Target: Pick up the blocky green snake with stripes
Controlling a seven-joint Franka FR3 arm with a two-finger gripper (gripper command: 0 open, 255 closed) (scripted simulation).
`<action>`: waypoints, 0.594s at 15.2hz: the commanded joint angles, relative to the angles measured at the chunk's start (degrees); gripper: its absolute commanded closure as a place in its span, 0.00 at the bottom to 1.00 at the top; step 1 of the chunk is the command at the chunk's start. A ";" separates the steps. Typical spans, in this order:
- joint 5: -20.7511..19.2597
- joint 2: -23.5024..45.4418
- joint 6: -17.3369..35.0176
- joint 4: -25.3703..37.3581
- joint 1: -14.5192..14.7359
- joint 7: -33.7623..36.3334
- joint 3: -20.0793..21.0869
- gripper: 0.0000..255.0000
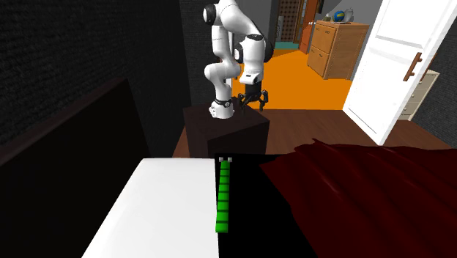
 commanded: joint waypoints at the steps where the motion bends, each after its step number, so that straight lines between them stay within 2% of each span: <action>1: -0.19 4.52 2.92 1.40 -0.68 -0.03 -0.68 0.00; 9: 0.27 20.56 10.21 9.11 -3.22 -0.45 -3.26 0.00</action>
